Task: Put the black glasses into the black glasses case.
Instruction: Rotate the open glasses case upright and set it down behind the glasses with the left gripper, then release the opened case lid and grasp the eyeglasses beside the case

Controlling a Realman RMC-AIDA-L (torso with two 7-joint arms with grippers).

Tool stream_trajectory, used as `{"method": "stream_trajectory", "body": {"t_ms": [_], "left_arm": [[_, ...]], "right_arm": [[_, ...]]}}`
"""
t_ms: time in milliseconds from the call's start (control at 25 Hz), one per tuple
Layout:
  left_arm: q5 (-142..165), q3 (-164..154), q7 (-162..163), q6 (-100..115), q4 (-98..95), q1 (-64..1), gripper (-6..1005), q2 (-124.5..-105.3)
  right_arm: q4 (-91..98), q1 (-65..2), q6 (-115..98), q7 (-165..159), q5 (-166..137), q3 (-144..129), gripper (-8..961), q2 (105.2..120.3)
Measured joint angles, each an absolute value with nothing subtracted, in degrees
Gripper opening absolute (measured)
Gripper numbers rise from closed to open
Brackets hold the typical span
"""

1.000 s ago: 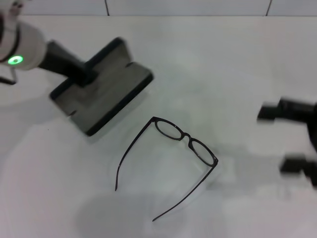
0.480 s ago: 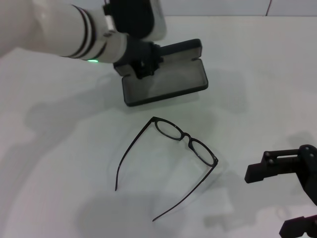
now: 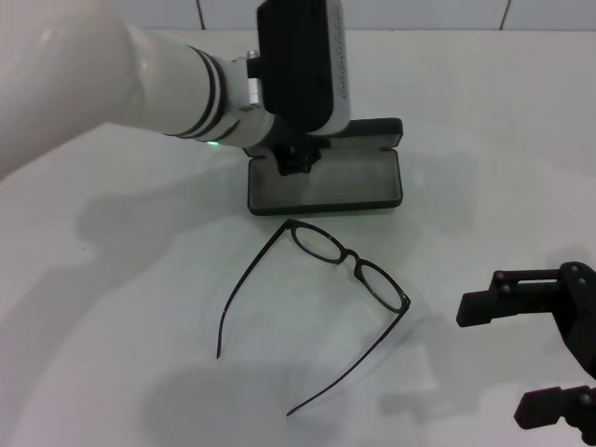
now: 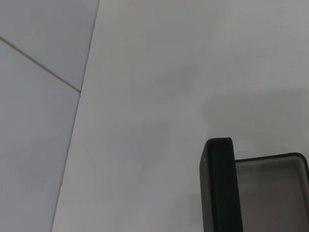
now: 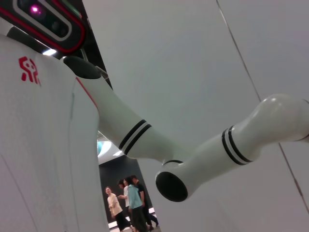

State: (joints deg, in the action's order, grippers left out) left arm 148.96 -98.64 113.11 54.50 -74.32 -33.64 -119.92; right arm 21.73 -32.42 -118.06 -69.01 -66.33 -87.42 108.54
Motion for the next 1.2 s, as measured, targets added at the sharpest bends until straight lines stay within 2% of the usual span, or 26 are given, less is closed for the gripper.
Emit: {"method": "stream_trajectory", "body": {"t_ms": [840,1200], "left_arm": [[151.35,-101.56,113.61,51.04,-71.69,-33.9,312,-120.15],[151.24,-100.32,115.21,56.65,-81.93,-30.12,358,-120.01]], "right_arm": [[21.62,-30.69,-116.19,-68.97,-66.23,-85.82,750,108.7],[21.56,-28.89,-109.35,-69.75,-66.31,-83.77,751,108.44]]}}
